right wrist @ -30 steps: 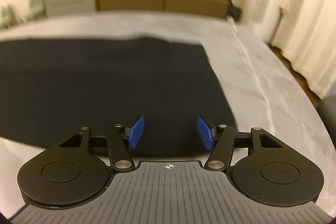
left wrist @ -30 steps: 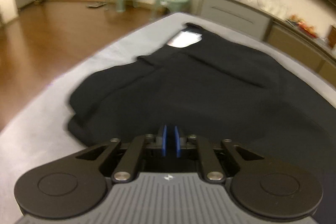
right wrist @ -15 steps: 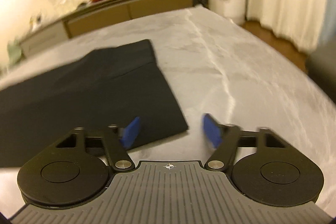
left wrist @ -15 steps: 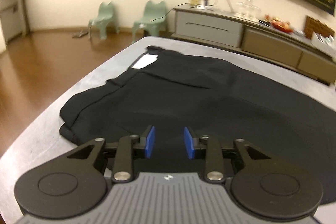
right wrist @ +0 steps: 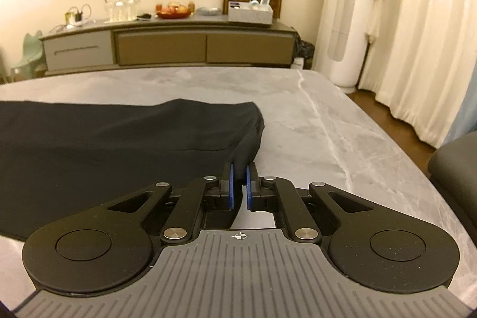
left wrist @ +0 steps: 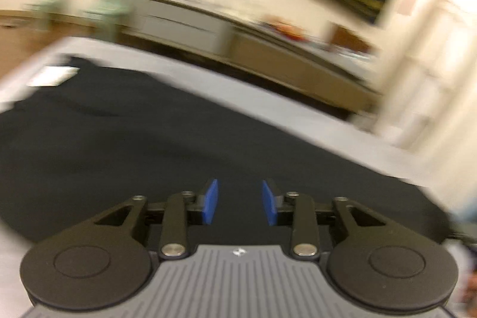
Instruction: Fold clothes
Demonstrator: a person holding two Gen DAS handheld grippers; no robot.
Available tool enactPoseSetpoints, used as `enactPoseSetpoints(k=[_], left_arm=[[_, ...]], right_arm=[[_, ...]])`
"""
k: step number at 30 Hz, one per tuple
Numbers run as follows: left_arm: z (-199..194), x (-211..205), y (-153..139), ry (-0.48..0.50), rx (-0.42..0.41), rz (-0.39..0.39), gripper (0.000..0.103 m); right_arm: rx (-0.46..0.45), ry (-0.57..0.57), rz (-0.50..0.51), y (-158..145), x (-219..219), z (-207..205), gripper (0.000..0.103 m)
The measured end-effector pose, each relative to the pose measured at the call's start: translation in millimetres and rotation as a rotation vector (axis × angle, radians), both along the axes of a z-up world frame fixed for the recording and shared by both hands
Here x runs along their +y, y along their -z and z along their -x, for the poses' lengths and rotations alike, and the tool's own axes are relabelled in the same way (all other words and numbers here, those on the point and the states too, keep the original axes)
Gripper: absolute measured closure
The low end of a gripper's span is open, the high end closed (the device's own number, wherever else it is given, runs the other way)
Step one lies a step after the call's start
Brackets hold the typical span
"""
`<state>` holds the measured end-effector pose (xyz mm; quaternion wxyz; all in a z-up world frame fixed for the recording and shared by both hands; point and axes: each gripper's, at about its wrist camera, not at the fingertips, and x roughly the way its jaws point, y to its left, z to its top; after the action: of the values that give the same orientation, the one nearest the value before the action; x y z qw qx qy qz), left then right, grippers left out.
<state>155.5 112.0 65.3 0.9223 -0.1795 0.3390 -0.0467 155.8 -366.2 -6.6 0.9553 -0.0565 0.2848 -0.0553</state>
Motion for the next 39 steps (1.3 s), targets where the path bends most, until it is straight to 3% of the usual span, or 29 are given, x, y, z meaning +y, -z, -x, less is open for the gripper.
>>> enactPoseSetpoints(k=[2,6,10,15,16,19,21,23,24,26,27,31,35,39], left_arm=[[-27.8,-64.8,-5.1,0.159,0.002,0.046,0.057],[-83.0,-229.7,-17.9,0.48,0.021,0.024,0.052],[-123.3,-370.0,-1.5,0.666,0.072,-0.106,0.035],[-161.8,-470.0,43.4,0.719,0.159,-0.295,0.035],[-166.9,-471.9,53.6,0.702,0.182,-0.328,0.039],[-182.0,-477.1,84.2,0.65,0.251,-0.428,0.097],[-180.3,-453.3,84.2,0.597,0.226,-0.352,0.099],[-171.6,-411.2,81.4,0.51,0.202,-0.24,0.099],[-166.4,-382.8,84.1,0.466,0.211,-0.159,0.099],[-157.4,-346.2,97.9,0.411,0.224,-0.14,0.099],[-155.9,-334.2,109.5,0.402,0.25,-0.154,0.099],[-153.6,-300.1,117.4,0.351,0.256,-0.07,0.098],[-141.7,-291.1,110.4,0.358,0.219,-0.073,0.098],[-140.0,-276.8,106.9,0.323,0.202,-0.05,0.098]], right_arm=[[0.009,-0.013,0.048,4.2,4.6,3.9,0.097],[0.0,-0.05,0.135,8.4,16.7,13.7,0.097],[-0.036,-0.123,0.208,7.9,30.6,20.8,0.097],[-0.043,-0.186,0.213,7.5,35.3,18.7,0.097],[-0.044,-0.196,0.207,6.8,35.4,18.8,0.097],[-0.04,-0.218,0.195,6.9,35.2,18.8,0.097],[-0.018,-0.235,0.175,8.2,33.4,18.0,0.096],[-0.011,-0.248,0.12,4.6,31.0,21.8,0.078],[0.007,-0.276,0.068,0.9,30.2,24.5,0.077],[0.056,-0.328,-0.042,-4.1,30.1,26.8,0.069],[0.08,-0.347,-0.082,-4.9,32.5,26.4,0.069],[0.152,-0.386,-0.196,-2.4,41.2,21.6,0.069],[0.145,-0.344,-0.203,-3.5,43.5,14.2,0.069],[0.159,-0.368,-0.34,-3.5,26.9,8.7,0.069]])
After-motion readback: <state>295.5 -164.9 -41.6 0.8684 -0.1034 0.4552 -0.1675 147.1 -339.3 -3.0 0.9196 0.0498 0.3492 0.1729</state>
